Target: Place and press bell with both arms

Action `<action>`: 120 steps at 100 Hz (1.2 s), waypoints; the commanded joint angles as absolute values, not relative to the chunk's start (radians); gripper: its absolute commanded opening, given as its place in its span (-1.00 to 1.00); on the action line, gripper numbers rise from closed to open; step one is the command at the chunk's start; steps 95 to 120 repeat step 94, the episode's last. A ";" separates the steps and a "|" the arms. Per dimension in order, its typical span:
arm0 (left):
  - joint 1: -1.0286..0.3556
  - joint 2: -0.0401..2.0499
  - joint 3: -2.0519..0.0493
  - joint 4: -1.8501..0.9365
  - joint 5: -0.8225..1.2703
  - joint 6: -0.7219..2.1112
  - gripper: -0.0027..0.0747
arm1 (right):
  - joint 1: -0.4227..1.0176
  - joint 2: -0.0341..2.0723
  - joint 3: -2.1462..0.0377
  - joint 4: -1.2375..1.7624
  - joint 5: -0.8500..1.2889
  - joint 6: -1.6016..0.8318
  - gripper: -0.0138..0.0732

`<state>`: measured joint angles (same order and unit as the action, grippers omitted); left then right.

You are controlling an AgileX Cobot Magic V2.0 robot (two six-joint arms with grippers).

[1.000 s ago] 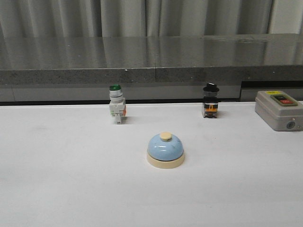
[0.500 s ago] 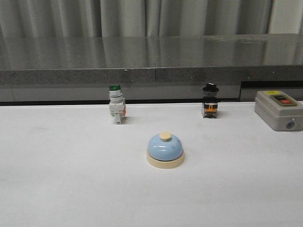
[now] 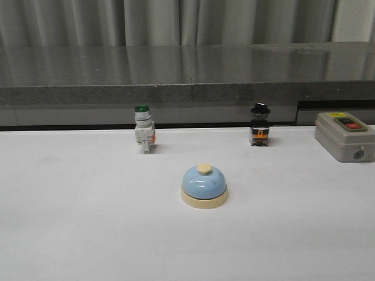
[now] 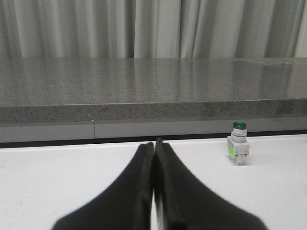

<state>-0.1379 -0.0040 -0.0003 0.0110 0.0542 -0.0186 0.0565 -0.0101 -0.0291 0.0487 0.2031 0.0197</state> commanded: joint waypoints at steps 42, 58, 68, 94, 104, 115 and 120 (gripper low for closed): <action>-0.146 -0.034 0.042 0.011 -0.028 -0.025 -0.98 | 0.050 -0.027 0.013 0.038 0.000 0.026 -0.82; -0.146 -0.034 0.042 0.011 -0.028 -0.025 -0.98 | 0.050 -0.027 0.013 0.038 0.000 0.026 -0.82; -0.146 -0.034 0.042 0.011 -0.028 -0.025 -0.98 | 0.050 -0.027 0.013 0.038 0.000 0.026 -0.82; -0.146 -0.034 0.042 0.011 -0.028 -0.025 -0.98 | 0.050 -0.027 0.013 0.038 0.000 0.026 -0.82; -0.146 -0.034 0.042 0.011 -0.028 -0.025 -0.98 | 0.050 -0.027 0.013 0.038 0.000 0.026 -0.82; -0.146 -0.034 0.042 0.011 -0.028 -0.025 -0.98 | 0.050 -0.027 0.013 0.038 0.000 0.026 -0.82; -0.146 -0.034 0.042 0.011 -0.028 -0.025 -0.98 | 0.050 -0.027 0.013 0.038 0.000 0.026 -0.82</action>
